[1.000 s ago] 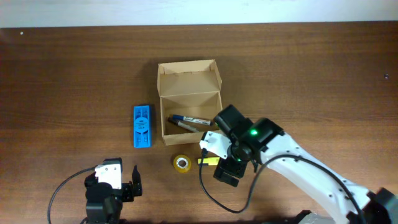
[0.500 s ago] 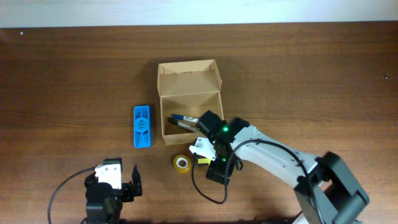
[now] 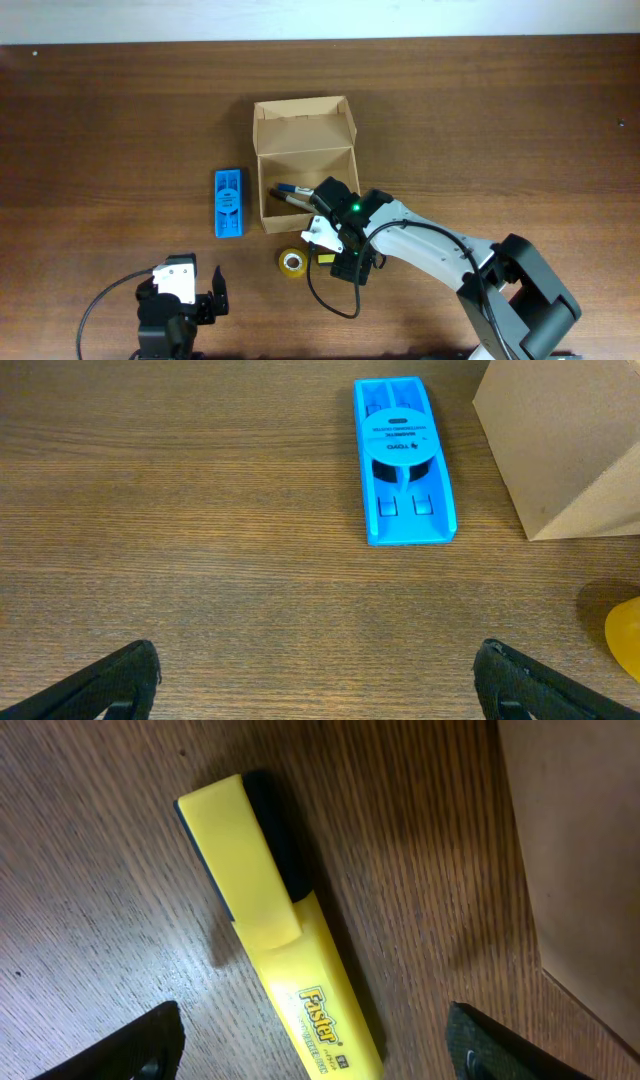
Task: Pack container
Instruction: 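Move the right gripper to the yellow highlighter and grasp it, then lift the yellow highlighter into the box and release it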
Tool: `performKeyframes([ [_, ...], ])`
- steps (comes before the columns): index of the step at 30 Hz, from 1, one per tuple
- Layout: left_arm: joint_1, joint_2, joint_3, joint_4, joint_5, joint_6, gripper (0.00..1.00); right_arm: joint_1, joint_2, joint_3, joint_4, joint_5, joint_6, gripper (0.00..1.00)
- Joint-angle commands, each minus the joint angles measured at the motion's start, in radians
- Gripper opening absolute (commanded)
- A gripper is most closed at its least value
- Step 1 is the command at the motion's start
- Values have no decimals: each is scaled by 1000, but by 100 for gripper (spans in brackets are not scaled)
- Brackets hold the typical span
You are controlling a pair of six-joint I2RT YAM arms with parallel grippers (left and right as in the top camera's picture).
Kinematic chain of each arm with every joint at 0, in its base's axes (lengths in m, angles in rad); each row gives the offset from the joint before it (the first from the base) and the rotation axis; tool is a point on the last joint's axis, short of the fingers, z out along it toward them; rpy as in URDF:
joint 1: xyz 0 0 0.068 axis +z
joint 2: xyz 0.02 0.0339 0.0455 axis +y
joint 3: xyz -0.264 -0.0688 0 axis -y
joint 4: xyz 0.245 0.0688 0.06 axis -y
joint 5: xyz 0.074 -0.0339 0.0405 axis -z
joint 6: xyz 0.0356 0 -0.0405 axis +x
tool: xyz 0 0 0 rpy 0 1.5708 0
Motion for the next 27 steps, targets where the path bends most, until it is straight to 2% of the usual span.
performKeyframes([
  [1,7,-4,-7,3,-7,16,100,7,8,-21,14,1,-3,84],
  [6,7,-4,-7,2,-7,16,100,8,8,-64,48,-4,-3,82],
  [8,7,-4,-7,2,-7,16,100,8,8,-65,52,-4,-3,76],
  [12,7,-4,-7,2,-7,16,100,7,8,-73,73,-17,-3,59],
  [15,7,-4,-7,2,-7,16,100,8,8,-81,81,-47,-3,34],
  [17,7,-4,-7,2,-7,16,100,8,8,-82,81,-61,2,25],
  [23,7,-4,-7,2,-7,16,100,35,7,-64,44,-105,10,23],
  [26,7,-4,-7,2,-7,16,99,80,7,2,-50,-109,114,22],
  [27,7,-4,-7,2,-7,16,99,93,6,20,-76,-111,124,20],
])
